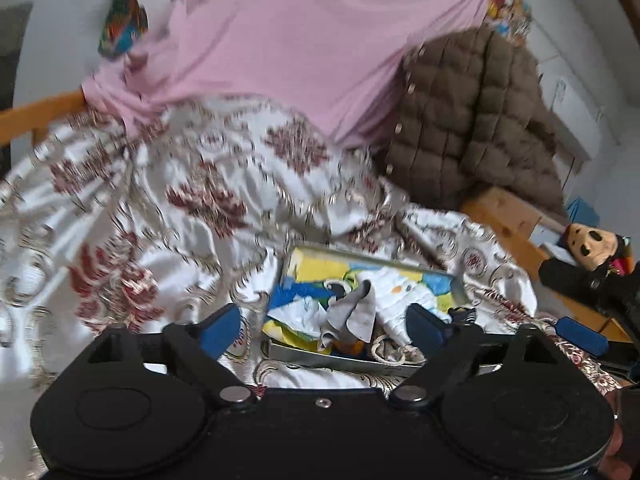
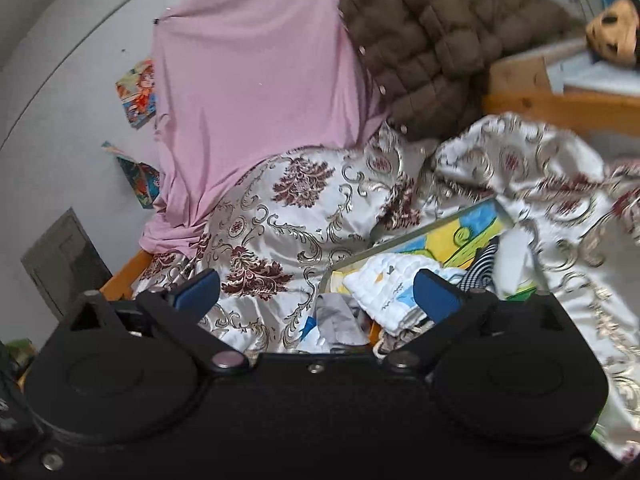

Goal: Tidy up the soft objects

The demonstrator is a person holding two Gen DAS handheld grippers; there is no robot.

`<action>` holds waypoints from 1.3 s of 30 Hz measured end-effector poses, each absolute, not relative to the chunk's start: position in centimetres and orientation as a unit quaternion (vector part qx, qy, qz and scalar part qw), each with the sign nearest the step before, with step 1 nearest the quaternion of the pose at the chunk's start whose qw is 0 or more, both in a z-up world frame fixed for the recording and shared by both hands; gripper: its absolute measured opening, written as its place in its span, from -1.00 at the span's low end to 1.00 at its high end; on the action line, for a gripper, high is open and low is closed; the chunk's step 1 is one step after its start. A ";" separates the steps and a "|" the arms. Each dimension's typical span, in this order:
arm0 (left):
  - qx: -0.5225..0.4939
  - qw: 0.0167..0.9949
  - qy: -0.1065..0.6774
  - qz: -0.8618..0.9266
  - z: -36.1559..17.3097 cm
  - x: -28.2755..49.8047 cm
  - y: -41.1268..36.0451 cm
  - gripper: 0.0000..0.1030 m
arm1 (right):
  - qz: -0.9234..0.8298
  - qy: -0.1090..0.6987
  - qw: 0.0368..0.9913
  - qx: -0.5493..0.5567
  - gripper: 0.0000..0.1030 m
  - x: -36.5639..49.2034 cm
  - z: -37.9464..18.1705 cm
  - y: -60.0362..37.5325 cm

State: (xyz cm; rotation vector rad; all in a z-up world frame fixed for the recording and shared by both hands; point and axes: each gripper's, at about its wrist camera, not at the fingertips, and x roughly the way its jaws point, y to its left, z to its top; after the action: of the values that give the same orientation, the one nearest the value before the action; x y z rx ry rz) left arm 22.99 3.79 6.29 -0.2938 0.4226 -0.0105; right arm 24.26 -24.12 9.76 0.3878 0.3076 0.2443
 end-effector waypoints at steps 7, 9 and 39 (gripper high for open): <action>-0.115 0.979 0.166 -0.006 8.0 15.5 3.1 0.97 | 0.106 0.121 0.974 0.158 0.99 17.2 10.9 -24.4; -0.112 0.981 0.158 -0.008 8.1 13.6 3.0 0.98 | 0.101 0.118 0.976 0.152 0.99 15.5 10.8 -24.8; -0.106 0.981 0.161 -0.005 4.8 3.8 2.1 0.98 | 0.058 0.107 0.991 0.064 0.99 4.9 9.0 -24.5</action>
State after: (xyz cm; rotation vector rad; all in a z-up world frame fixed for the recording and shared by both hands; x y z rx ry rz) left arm 3.78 2.10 4.79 -0.2138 0.3236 -0.0103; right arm 4.91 -24.54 9.03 0.1287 0.2138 0.1167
